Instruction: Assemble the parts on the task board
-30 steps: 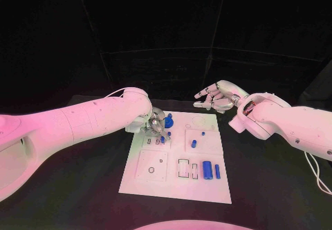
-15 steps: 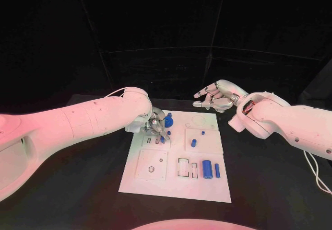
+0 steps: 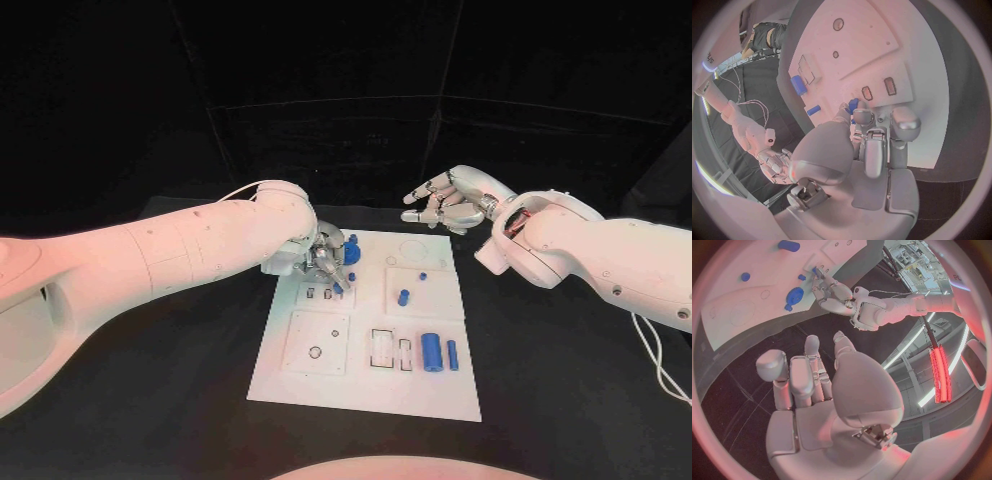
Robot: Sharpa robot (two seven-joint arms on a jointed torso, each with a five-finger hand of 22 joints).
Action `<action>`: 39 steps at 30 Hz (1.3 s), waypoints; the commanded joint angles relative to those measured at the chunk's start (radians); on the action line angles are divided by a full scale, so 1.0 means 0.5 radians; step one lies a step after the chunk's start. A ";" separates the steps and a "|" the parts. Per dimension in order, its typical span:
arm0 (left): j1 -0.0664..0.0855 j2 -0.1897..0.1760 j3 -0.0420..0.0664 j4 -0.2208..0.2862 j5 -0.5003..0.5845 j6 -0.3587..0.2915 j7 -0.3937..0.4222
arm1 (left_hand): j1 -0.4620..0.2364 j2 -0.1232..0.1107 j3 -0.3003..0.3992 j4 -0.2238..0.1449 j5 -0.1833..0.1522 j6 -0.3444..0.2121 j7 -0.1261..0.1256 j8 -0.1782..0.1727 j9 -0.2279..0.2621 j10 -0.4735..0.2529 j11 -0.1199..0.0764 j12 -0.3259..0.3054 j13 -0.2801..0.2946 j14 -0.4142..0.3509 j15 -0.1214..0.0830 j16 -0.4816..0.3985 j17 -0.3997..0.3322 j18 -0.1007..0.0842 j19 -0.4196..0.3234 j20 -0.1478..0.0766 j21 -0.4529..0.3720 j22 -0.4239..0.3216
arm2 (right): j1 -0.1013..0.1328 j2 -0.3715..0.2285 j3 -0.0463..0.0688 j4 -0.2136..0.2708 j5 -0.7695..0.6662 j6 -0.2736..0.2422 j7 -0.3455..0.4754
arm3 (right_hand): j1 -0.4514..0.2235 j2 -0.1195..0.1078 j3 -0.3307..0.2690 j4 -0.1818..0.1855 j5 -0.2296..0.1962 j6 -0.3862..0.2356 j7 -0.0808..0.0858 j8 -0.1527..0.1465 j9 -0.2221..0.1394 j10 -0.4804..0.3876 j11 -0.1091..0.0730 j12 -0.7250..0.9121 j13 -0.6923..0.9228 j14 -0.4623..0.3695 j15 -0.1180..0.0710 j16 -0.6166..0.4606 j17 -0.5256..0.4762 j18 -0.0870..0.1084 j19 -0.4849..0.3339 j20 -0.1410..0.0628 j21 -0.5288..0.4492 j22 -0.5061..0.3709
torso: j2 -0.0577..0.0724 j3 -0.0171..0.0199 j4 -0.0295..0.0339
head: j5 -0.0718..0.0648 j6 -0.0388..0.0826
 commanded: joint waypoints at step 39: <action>-0.132 -0.516 -0.100 0.659 0.123 -1.239 0.055 | -0.714 -0.435 1.700 -0.459 0.065 -0.023 -0.012 0.217 0.271 0.163 -0.019 0.179 0.168 0.202 -0.017 0.000 0.506 -0.055 0.085 -0.012 0.153 0.246 | 0.004 -0.004 0.001 -0.023 -0.006 0.031 -0.009 | 0.002 0.014 -0.029 0.010 0.033 0.004 0.005 -0.003 -0.003 -0.019 -0.002 -0.010 -0.010 0.011 -0.011 -0.019 -0.011 0.017 -0.019 0.006 -0.024 -0.021 | -0.004 0.0046 0.017 | 0.023 -0.027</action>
